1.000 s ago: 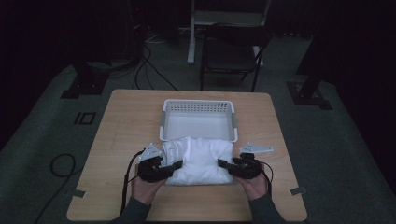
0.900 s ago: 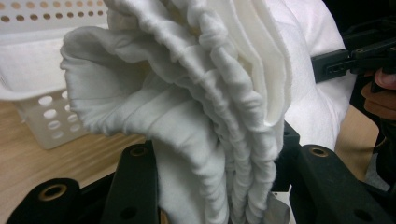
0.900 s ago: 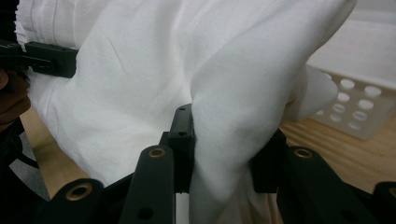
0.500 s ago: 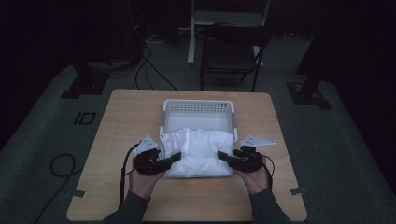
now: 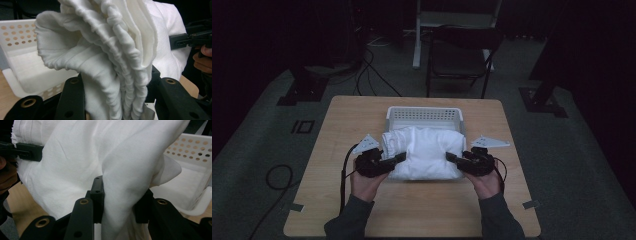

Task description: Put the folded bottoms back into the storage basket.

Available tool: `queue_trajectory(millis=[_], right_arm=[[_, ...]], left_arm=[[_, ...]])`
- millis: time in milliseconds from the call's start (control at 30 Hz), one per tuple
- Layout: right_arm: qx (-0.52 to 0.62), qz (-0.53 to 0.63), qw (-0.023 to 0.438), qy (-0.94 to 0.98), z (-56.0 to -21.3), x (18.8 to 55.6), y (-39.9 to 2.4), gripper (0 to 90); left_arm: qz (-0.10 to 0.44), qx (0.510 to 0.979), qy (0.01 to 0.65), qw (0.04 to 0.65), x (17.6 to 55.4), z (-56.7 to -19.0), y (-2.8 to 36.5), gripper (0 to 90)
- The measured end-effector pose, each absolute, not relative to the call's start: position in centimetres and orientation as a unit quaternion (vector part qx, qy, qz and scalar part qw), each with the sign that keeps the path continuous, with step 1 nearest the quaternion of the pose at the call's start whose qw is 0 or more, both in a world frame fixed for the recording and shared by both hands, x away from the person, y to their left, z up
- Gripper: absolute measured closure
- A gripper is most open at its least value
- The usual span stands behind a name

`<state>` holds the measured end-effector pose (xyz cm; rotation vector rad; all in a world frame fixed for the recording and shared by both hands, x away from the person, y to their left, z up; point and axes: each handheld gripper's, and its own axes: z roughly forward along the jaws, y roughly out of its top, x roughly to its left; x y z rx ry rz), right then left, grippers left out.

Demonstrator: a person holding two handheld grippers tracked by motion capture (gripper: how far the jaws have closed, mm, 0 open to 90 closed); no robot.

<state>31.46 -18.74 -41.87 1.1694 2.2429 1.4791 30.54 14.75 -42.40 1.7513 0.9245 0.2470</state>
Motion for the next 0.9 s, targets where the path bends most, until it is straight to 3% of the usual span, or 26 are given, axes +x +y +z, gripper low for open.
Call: queue_trajectory(millis=[900], right_arm=[[0.403, 0.5, 0.13, 0.755, -39.8, 34.9, -18.7, 67.7]], left_arm=[[0.11, 0.728, 0.394, 0.551, 34.6, -41.1, 14.4, 58.0]])
